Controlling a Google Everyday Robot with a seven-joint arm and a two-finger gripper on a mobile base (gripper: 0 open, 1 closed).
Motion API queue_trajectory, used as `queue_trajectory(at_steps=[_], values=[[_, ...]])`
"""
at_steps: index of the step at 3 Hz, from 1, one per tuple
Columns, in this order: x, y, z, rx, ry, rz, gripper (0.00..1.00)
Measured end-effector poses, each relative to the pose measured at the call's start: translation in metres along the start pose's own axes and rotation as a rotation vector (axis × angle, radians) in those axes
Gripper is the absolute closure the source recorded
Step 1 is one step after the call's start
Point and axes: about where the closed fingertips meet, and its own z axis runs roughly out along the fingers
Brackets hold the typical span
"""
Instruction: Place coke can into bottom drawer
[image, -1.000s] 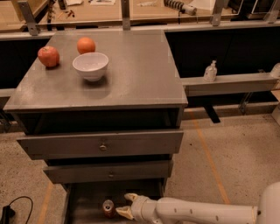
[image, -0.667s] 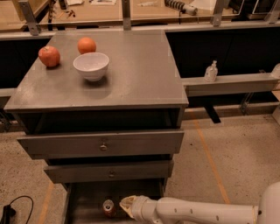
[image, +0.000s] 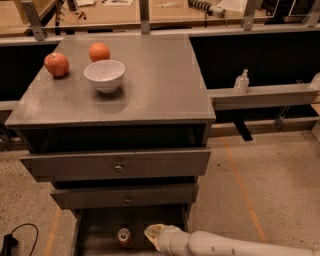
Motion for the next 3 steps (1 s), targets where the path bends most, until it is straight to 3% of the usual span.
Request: queue_trajectory(at_steps=[1, 2, 3], values=[[0.009, 0.0, -0.071, 0.088, 0.05, 0.019, 1.0], [-0.009, 0.008, -0.144, 0.199, 0.086, -0.009, 1.0], [-0.047, 0.024, -0.194, 0.322, 0.103, -0.123, 1.0]])
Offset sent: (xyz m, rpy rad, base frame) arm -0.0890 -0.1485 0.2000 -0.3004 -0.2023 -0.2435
